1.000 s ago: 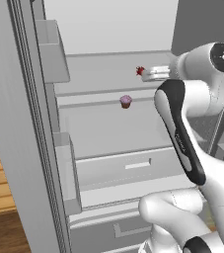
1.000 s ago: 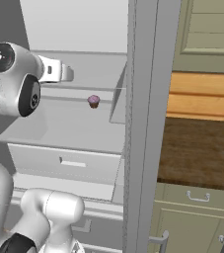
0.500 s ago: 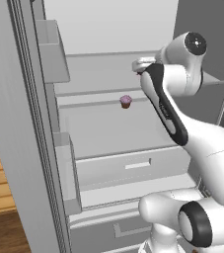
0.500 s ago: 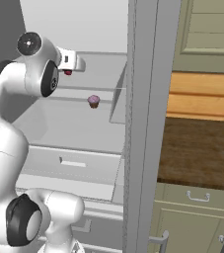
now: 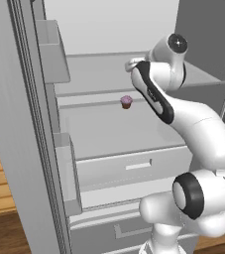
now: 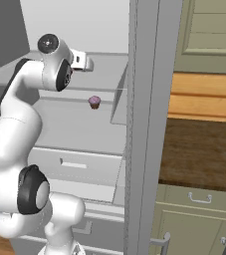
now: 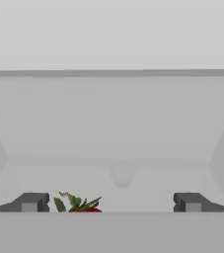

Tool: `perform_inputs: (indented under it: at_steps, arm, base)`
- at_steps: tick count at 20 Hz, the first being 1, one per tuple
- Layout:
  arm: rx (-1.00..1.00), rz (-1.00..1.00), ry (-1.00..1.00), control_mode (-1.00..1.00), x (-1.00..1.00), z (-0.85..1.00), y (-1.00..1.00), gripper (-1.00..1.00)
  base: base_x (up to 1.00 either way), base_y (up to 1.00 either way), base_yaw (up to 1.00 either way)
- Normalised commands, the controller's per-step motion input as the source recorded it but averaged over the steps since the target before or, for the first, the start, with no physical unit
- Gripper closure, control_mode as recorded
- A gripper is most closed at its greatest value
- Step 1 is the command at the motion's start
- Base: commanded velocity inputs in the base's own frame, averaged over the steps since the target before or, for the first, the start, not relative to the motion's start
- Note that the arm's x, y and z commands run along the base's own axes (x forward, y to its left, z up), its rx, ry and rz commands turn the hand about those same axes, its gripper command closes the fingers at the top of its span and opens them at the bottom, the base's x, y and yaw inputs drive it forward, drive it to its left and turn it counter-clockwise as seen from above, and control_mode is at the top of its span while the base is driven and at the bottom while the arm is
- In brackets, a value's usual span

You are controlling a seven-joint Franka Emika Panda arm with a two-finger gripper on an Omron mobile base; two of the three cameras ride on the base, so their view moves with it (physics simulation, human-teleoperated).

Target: Take the strawberry from the fridge and place it on top of the pancake, located on the dining counter.

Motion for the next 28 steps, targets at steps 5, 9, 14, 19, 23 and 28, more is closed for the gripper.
perform_inputs:
  at_steps: [5, 9, 14, 19, 23, 28]
  arm:
    - [0.0, 0.08, 0.01, -1.0, 0.01, -0.01, 0.12, -1.0]
    - [0.0, 0.02, 0.04, -1.0, -0.05, -0.12, 0.22, -1.0]
    - [0.0, 0.0, 0.0, -1.0, 0.0, -0.09, 0.16, -1.0]
    - [0.0, 0.0, 0.0, -1.0, 0.0, -0.02, 0.0, 1.0]
    - [0.0, 0.01, 0.0, -1.0, 0.0, 0.0, 0.03, 1.0]
    - [0.01, 0.0, -0.02, -1.0, -0.11, -0.02, 0.0, 1.0]
  base:
    - [0.0, 0.0, 0.0]
    - [0.0, 0.0, 0.0]
    - [0.0, 0.0, 0.0]
    - [0.0, 0.0, 0.0]
    - [0.0, 0.0, 0.0]
    - [0.0, 0.0, 0.0]
